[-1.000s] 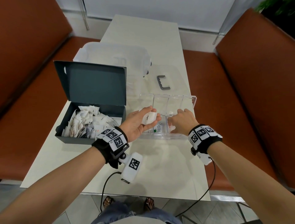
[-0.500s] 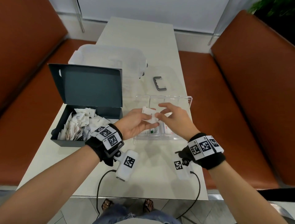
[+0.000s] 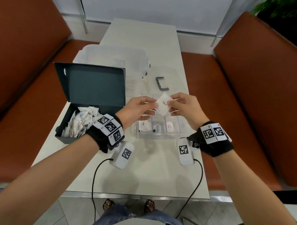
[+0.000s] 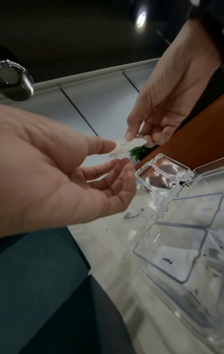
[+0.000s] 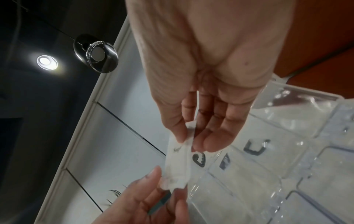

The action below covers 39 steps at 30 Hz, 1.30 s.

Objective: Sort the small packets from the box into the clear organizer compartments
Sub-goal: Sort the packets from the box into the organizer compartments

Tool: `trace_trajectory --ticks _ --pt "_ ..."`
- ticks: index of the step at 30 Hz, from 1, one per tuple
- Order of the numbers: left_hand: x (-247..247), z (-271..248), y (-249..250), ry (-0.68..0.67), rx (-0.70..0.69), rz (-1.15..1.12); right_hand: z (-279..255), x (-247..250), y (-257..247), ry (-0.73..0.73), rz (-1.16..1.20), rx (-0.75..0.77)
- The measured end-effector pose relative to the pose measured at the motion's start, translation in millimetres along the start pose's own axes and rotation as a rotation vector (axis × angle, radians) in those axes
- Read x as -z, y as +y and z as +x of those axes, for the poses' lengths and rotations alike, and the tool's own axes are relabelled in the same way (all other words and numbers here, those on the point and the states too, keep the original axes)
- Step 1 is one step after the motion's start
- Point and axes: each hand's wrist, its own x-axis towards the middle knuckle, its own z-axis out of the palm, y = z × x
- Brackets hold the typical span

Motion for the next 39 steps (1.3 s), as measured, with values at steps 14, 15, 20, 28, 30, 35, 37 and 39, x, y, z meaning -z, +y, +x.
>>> trace_trajectory --ticks 14,15,20,28,30,35,37,39 --pt "-70.5 21.9 -32.0 -0.026 0.004 0.239 4.6 65.9 48.7 0.376 -0.492 -0.154" --pt "-69.4 22.6 -35.0 -0.016 0.008 0.266 8.5 67.0 54.7 0.350 -0.623 -0.160" --pt "-61.6 21.2 -47.0 0.013 -0.014 0.425 21.2 50.7 79.8 0.181 -0.899 -0.196" --pt "-63.6 12.7 -60.5 0.017 -0.084 0.620 26.3 42.3 91.5 -0.084 -1.524 0.035" --pt "-64.9 13.6 -61.9 0.017 -0.104 0.656 28.2 48.1 91.4 -0.157 -1.605 0.133" --pt "-68.0 14.5 -64.6 0.003 -0.164 0.913 25.9 56.8 90.2 -0.230 -1.789 0.259" --pt "-69.6 14.0 -64.1 0.008 -0.190 1.023 26.4 54.5 89.9 -0.254 -1.834 0.252" --pt "-70.2 13.3 -62.5 0.008 -0.205 1.081 29.4 50.5 87.7 -0.274 -1.855 0.230"
